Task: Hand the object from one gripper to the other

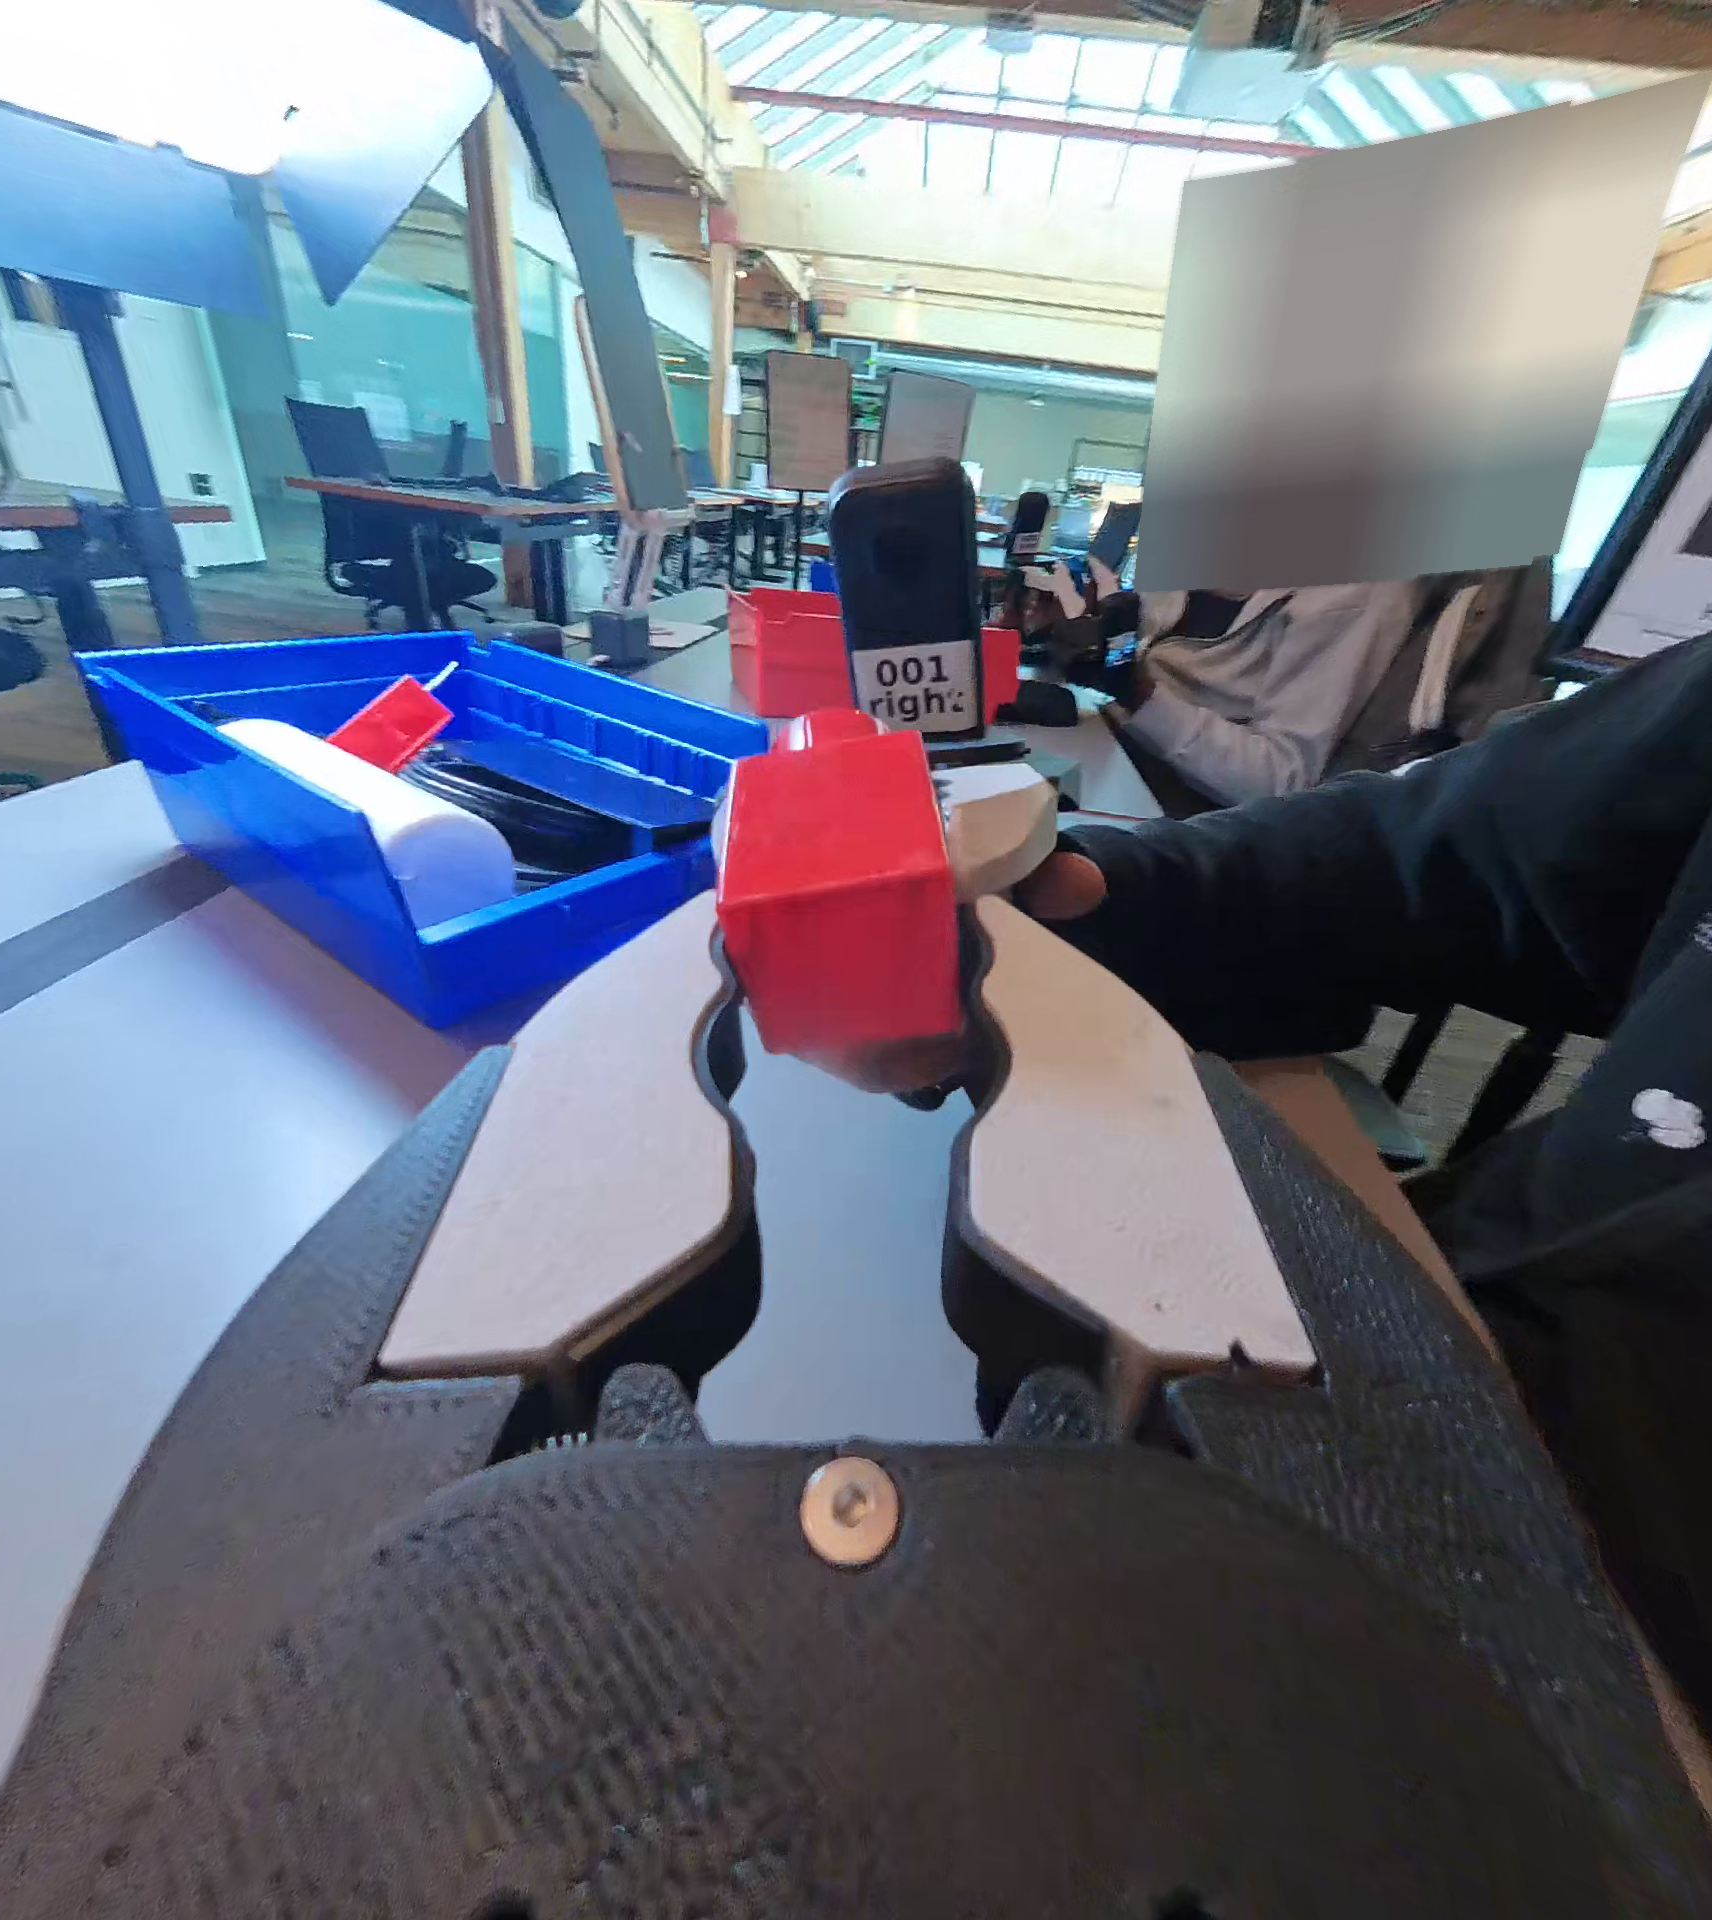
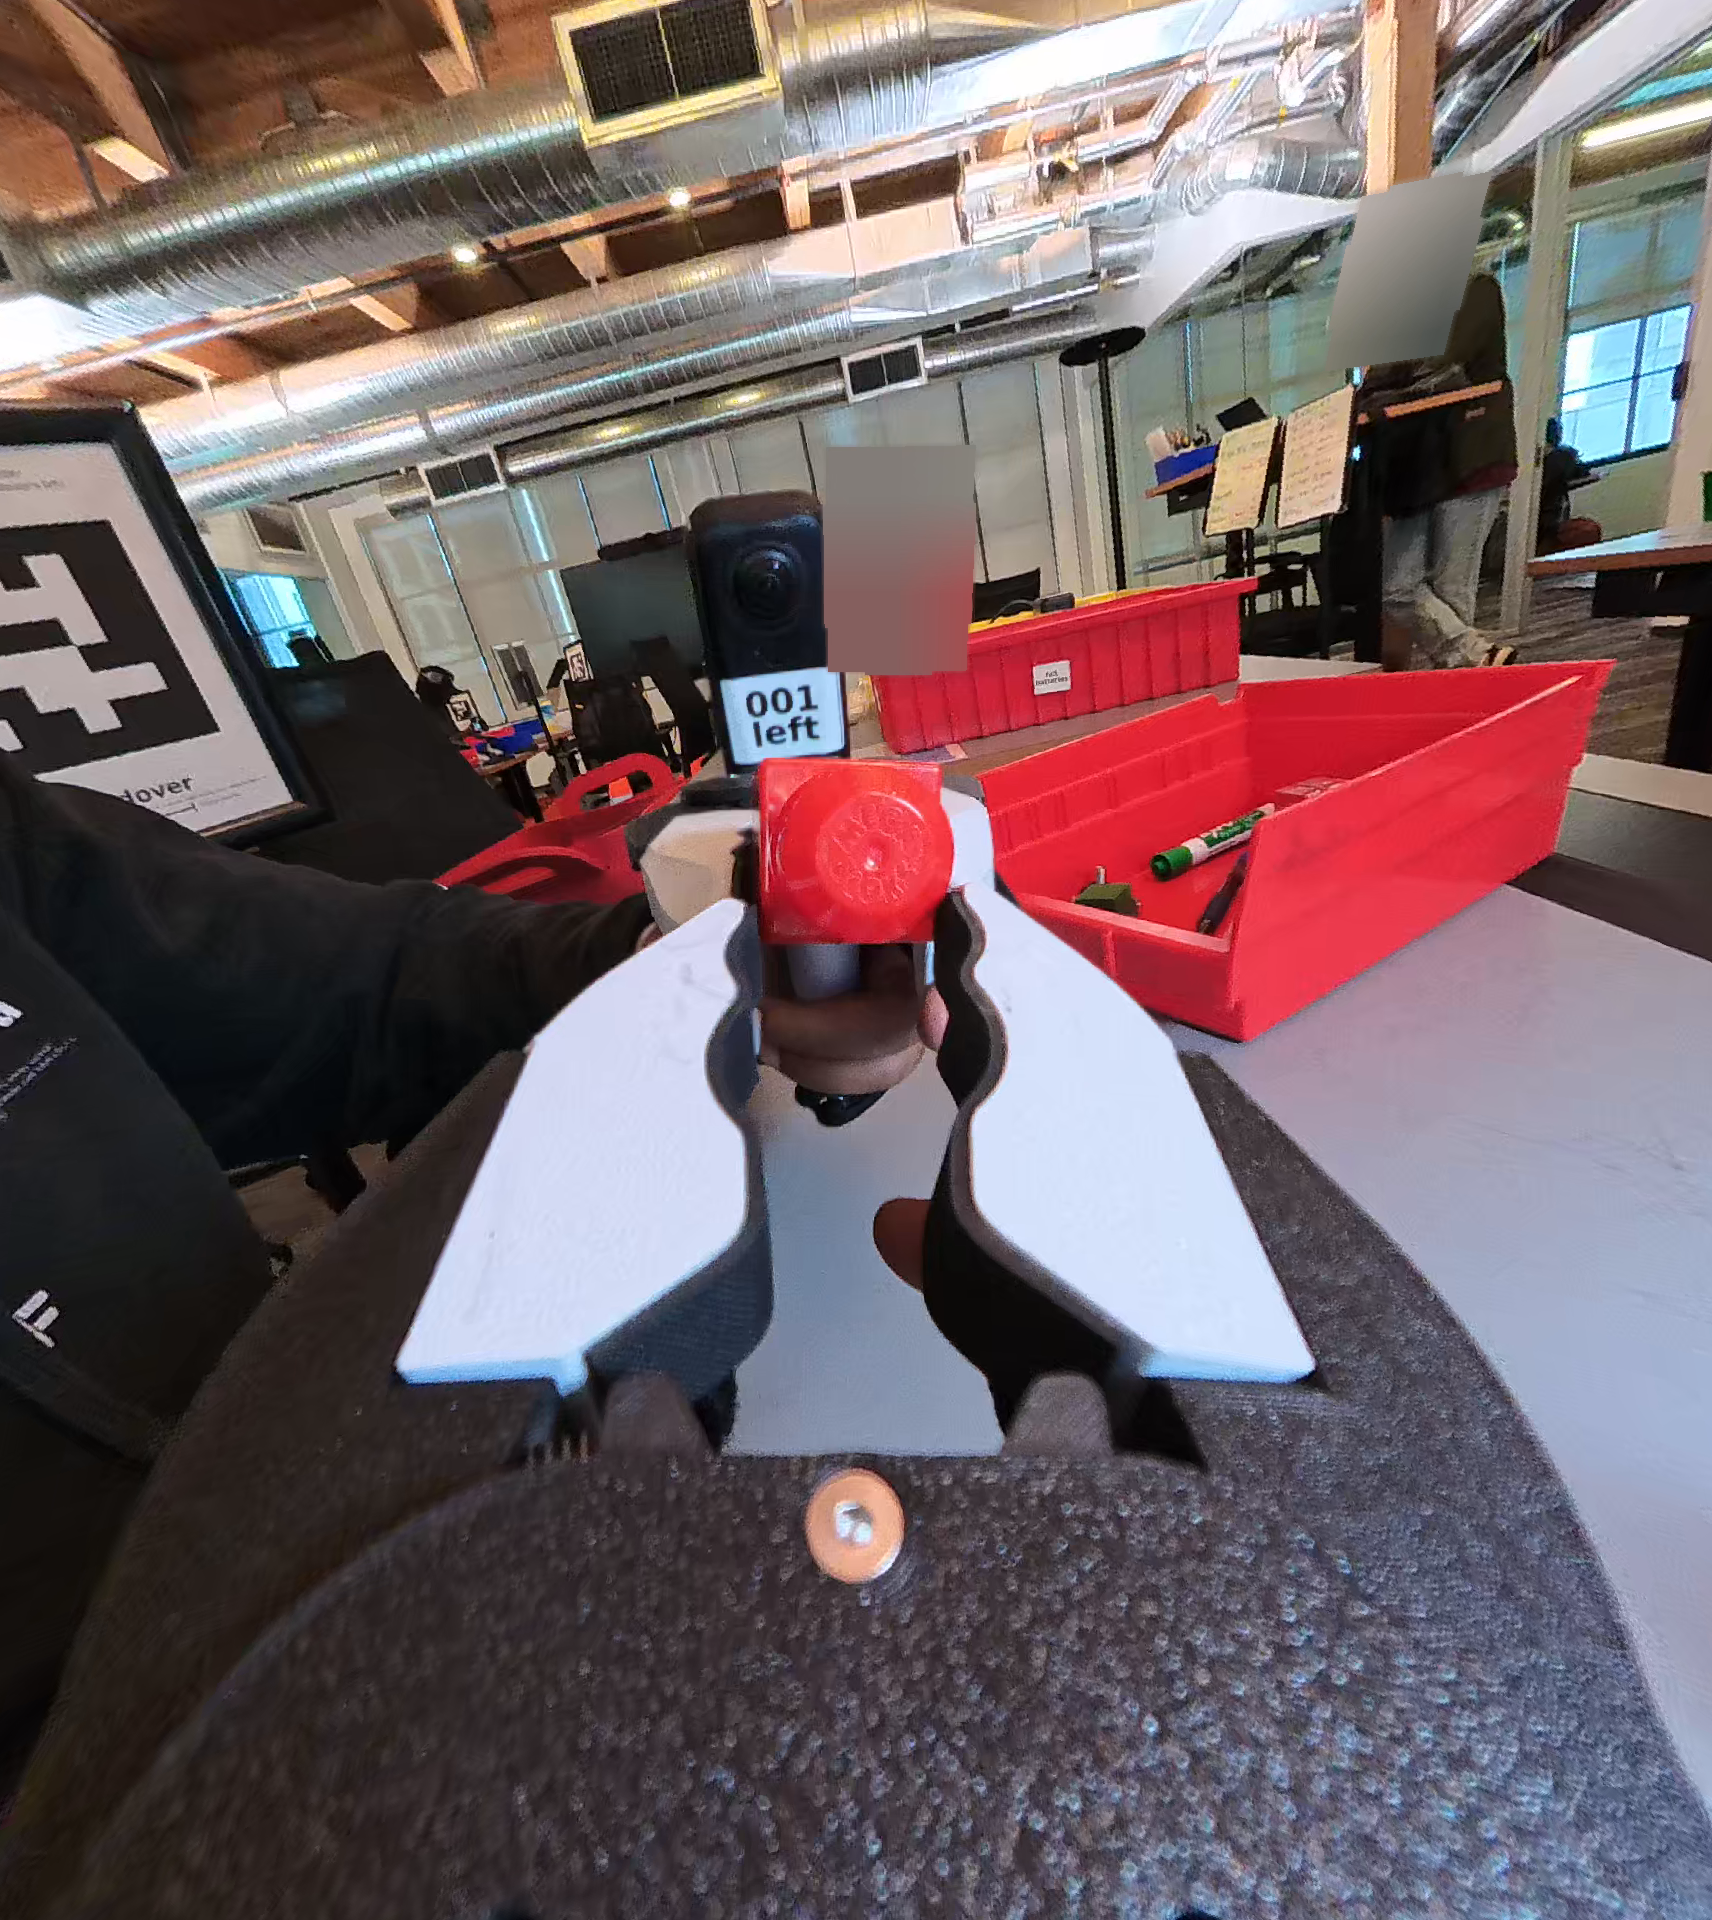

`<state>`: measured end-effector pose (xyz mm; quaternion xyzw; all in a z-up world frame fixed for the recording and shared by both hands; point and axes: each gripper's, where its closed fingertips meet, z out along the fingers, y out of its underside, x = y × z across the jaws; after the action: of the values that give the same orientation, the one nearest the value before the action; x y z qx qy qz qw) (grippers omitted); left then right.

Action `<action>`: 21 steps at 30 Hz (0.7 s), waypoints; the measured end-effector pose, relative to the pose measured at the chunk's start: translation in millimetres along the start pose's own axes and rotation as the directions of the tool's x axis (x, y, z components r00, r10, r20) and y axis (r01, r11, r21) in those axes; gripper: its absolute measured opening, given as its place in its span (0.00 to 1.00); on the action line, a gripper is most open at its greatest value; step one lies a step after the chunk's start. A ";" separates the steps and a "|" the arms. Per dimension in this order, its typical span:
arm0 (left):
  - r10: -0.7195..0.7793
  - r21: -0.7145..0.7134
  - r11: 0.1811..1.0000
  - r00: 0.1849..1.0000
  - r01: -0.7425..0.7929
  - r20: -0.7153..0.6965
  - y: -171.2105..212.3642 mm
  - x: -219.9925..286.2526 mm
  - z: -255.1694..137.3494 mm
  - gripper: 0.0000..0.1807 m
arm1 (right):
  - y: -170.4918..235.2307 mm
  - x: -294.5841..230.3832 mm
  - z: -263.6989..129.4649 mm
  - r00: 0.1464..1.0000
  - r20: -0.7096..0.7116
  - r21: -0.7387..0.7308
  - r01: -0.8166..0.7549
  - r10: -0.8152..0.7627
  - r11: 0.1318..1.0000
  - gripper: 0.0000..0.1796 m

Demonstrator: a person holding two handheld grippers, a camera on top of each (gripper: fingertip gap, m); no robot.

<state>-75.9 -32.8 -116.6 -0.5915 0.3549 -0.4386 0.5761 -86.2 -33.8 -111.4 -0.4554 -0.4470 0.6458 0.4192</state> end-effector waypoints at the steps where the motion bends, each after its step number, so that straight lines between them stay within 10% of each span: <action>1: -0.002 -0.015 1.000 1.000 0.002 -0.010 1.0 0.6 -1.3 0.21 | 1.5 -0.1 0.9 1.000 -0.003 -0.014 0.009 -0.009 1.000 0.18; 13: -0.054 0.000 0.999 0.998 0.054 -0.027 -4.5 -2.5 -7.7 0.20 | 10.2 3.8 -1.1 1.000 0.001 -0.062 0.003 -0.002 0.998 0.18; 21: -0.017 -0.251 0.968 0.999 0.007 -0.039 26.4 -7.3 -15.4 0.20 | 33.6 12.8 -6.5 0.998 -0.024 -0.278 0.050 -0.059 0.959 0.27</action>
<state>-90.5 -34.0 -144.3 -0.6528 0.4156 -0.4056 0.4865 -87.5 -28.7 -147.6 -0.5074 -0.5388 0.5577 0.3758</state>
